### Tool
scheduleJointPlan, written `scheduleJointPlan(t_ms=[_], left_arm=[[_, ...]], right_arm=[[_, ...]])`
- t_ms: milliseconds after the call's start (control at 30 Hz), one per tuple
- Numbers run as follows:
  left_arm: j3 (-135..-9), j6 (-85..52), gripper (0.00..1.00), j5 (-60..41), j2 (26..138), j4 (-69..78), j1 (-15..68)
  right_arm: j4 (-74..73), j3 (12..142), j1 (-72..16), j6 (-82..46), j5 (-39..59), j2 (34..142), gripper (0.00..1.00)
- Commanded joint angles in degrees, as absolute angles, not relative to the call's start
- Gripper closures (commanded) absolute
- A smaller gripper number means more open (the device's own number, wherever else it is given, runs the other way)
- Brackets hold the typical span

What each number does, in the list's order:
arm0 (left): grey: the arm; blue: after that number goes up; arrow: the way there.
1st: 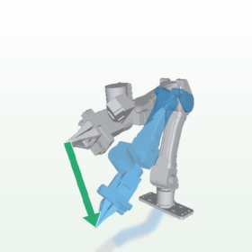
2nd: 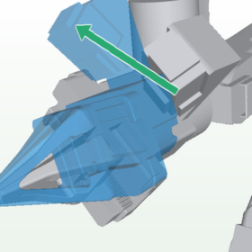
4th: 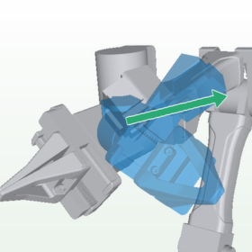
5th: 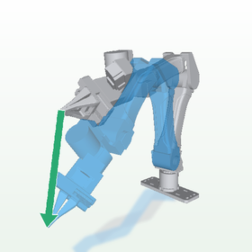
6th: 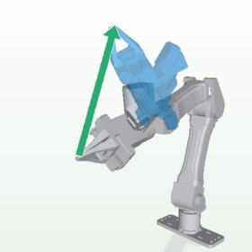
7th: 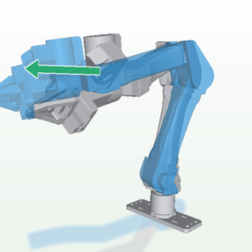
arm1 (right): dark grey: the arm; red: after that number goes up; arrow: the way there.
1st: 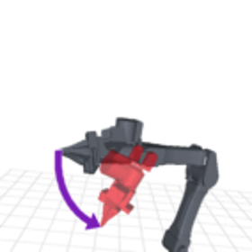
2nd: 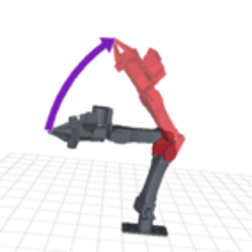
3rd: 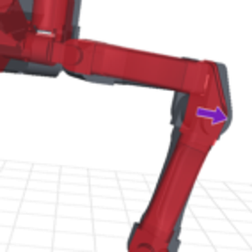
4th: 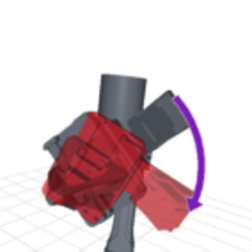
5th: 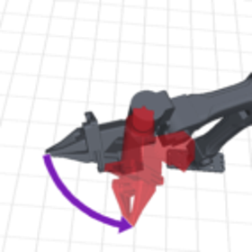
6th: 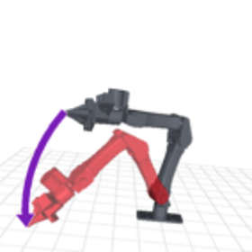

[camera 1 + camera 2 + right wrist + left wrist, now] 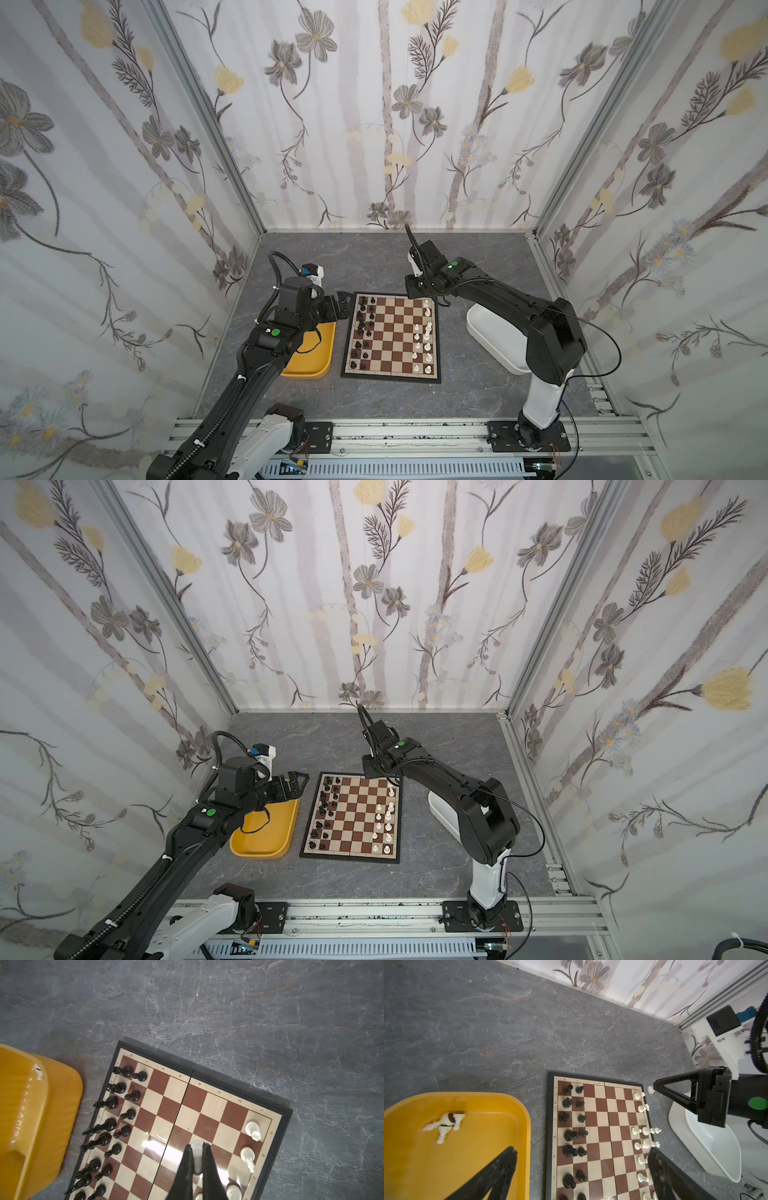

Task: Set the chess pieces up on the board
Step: 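Lower the pawn onto a square beside the white pieces and open the right gripper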

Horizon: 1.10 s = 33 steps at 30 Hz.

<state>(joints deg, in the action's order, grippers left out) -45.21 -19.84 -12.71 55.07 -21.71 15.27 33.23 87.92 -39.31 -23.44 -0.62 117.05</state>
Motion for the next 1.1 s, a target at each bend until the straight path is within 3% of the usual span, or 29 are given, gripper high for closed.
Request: scheduleJointPlan(t_ms=[0,567,1067], left_arm=[[-45.79,-20.81,0.0,-13.76,55.53,-22.28,15.23],[-45.79,-20.74,0.0,-13.54,56.09,-22.03,15.22],[-45.56,-21.01,0.0,-13.36,56.51,-21.85,15.29]], right_arm=[[32.65,89.11,-39.29,-22.76,-3.31,119.7,1.0],[32.77,87.1,-37.84,-22.41,-6.45,125.32,1.0],[30.36,86.31,-36.53,-22.57,-5.79,126.36,0.93]])
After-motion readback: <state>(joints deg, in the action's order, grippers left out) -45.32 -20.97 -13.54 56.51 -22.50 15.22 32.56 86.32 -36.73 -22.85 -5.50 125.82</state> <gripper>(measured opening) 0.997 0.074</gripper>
